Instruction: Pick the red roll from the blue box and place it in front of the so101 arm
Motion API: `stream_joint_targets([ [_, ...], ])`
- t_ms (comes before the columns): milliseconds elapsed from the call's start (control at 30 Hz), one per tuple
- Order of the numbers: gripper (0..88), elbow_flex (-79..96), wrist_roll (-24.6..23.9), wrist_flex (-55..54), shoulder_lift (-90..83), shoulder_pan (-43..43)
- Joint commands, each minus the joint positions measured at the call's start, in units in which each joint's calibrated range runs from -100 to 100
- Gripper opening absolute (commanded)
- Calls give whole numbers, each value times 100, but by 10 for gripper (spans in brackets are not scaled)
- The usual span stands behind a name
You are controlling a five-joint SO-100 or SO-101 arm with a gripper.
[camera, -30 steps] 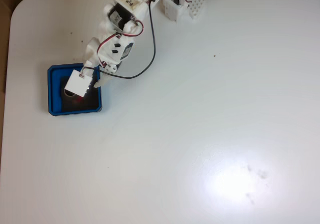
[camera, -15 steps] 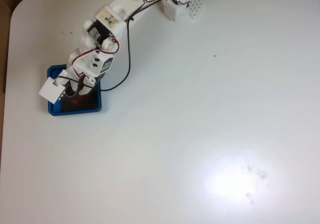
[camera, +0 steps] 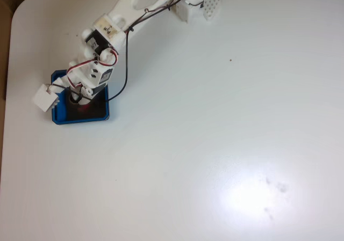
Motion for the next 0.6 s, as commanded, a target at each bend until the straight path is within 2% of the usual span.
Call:
stream_joint_targets([
  [0, 7, -362, -22, 7, 46, 202],
  [400, 9, -326, -31, 7, 96, 222],
  [567, 69, -326, -31, 7, 96, 222],
])
